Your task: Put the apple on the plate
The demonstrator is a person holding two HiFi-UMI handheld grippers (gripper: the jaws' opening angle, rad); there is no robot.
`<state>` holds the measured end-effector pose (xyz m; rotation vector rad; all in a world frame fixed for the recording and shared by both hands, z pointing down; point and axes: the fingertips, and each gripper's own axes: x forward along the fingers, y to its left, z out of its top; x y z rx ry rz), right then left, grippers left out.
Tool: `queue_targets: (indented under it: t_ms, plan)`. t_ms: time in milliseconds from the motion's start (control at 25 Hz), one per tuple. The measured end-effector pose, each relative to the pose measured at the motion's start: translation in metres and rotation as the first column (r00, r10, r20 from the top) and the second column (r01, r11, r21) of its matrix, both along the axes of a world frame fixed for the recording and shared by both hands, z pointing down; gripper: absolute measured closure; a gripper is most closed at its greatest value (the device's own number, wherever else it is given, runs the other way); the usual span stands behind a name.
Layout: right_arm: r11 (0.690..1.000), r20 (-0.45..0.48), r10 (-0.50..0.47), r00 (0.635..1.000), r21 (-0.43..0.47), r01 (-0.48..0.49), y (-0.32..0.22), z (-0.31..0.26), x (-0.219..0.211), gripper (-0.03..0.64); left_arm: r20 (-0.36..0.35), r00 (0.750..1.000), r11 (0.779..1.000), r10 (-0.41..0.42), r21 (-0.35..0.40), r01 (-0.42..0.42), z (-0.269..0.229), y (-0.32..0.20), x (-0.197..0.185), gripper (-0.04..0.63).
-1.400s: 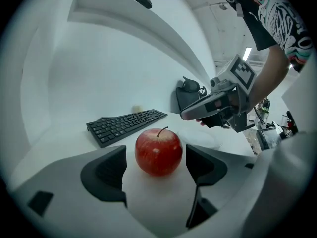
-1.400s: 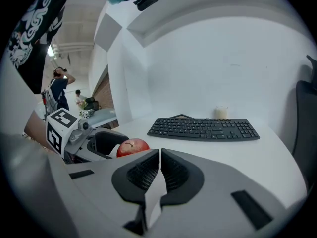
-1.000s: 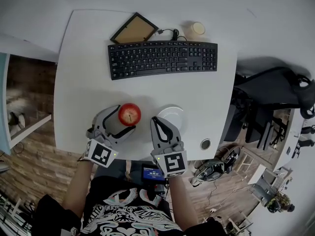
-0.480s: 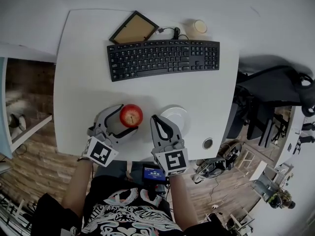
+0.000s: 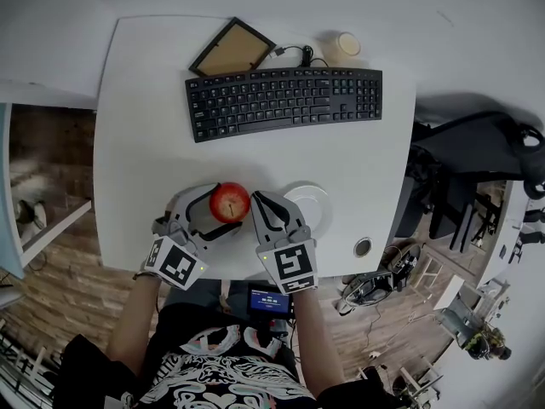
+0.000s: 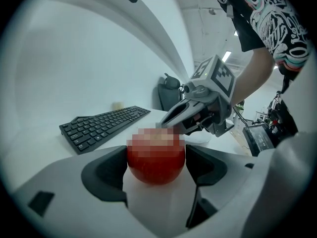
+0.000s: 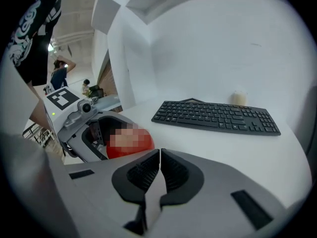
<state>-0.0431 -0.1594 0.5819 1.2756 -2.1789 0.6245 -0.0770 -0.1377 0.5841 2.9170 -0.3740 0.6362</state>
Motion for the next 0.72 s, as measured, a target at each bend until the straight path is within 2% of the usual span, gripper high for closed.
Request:
queue_targets:
  t_ms: [480, 600, 720]
  plan:
    - [1.0, 0.03, 0.007, 1.0, -0.015, -0.007, 0.008, 0.0, -0.003, 0.584, 0.001, 0.999, 0.999, 0.035, -0.014, -0.035, -0.001, 0.003, -0.001, 0.236]
    - [1.0, 0.05, 0.018, 0.999, -0.018, -0.018, 0.01, 0.0, 0.0, 0.584, -0.02, 0.999, 0.999, 0.044, -0.006, -0.044, -0.005, 0.003, 0.0, 0.236]
    - [0.997, 0.1, 0.071, 0.992, -0.032, -0.068, 0.014, 0.002, 0.007, 0.584, -0.065, 0.998, 0.999, 0.027, -0.023, -0.029, -0.01, 0.003, 0.001, 0.236]
